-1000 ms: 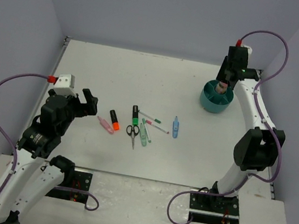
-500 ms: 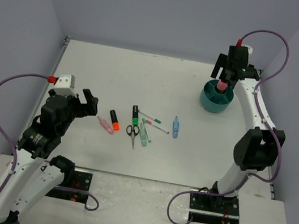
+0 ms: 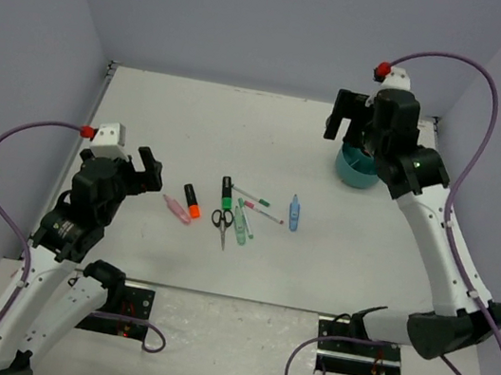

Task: Sort the stationery into containers
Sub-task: Pick up the pen from the center of the board.

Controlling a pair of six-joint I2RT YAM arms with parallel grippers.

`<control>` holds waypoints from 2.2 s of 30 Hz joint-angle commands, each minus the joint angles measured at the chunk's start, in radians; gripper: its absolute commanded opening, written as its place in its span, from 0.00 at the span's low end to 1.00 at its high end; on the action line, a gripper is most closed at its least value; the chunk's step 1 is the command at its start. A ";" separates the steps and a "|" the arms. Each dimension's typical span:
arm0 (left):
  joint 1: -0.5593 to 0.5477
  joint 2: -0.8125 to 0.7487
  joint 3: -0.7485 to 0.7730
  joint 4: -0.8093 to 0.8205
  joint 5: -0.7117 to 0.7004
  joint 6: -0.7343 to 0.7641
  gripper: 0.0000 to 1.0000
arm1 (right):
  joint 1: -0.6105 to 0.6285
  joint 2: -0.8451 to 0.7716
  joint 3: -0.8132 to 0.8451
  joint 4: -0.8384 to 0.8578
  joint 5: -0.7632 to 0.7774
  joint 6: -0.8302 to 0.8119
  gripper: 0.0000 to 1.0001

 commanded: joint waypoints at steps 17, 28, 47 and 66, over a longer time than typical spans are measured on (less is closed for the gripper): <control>-0.005 0.027 0.009 0.006 -0.016 -0.003 1.00 | 0.205 0.197 -0.516 0.141 -0.041 0.233 0.64; -0.013 0.010 0.008 0.006 -0.020 -0.003 1.00 | 0.204 0.365 -0.454 0.133 0.031 0.247 0.49; -0.019 0.053 0.051 0.014 0.125 -0.021 1.00 | 0.204 0.293 -0.500 0.142 -0.004 0.234 0.00; -0.410 0.515 0.050 0.941 0.582 -0.443 0.98 | 0.440 -0.410 -0.653 0.328 -0.181 0.156 0.00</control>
